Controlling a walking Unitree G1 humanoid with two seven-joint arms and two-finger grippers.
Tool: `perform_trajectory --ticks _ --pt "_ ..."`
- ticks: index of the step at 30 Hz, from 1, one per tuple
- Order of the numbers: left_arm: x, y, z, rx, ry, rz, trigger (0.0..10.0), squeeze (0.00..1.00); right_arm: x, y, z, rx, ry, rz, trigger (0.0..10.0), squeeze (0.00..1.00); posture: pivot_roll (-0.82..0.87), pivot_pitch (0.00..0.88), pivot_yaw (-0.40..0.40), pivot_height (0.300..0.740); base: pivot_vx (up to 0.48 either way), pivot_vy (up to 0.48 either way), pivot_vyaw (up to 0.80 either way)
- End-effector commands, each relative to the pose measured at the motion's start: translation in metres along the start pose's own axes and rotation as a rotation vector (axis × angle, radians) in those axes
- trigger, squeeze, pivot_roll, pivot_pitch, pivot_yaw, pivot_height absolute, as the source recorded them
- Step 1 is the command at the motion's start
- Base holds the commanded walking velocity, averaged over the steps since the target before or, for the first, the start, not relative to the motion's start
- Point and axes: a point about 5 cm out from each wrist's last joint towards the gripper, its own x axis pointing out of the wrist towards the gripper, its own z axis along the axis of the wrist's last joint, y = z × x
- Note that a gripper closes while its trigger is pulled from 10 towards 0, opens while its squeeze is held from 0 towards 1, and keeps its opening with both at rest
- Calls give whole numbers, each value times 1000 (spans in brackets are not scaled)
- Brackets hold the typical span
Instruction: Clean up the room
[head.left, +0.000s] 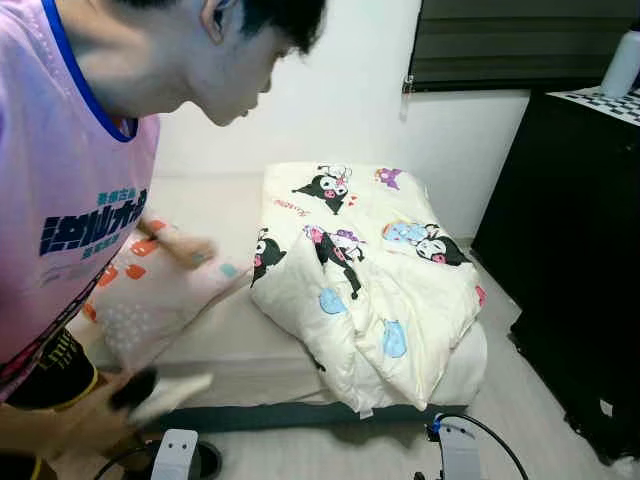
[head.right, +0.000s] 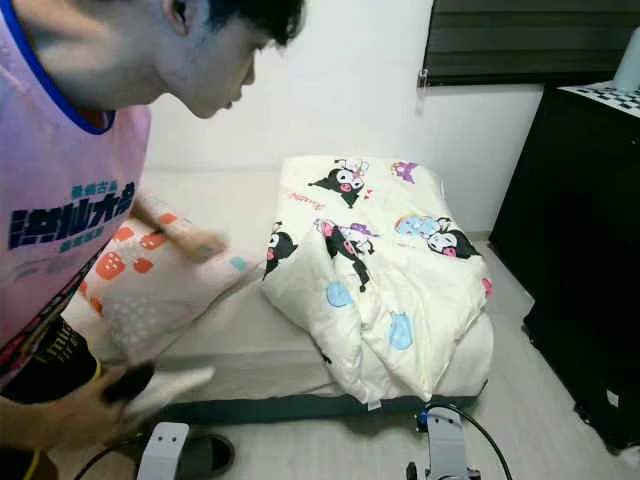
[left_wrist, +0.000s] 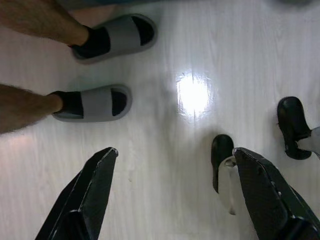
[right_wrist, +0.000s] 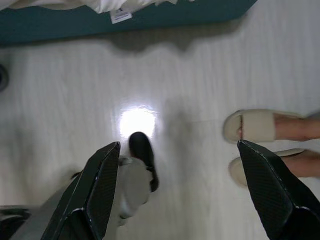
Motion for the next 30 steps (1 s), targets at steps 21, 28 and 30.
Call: perform_trajectory --ticks 21,28,30 --pt "-1 8 -3 -56 25 22 10000 0 -1 16 -1 100 -17 73 10000 0 -170 20 -3 740 0 0 0" --pt "-1 14 -5 -73 35 39 10000 0 -1 24 2 65 -26 100 10000 0 -173 39 -16 740 0 0 0" --pt "-1 14 -5 -76 39 40 10000 0 0 24 3 60 -29 105 10000 0 -169 44 -18 740 0 0 0"
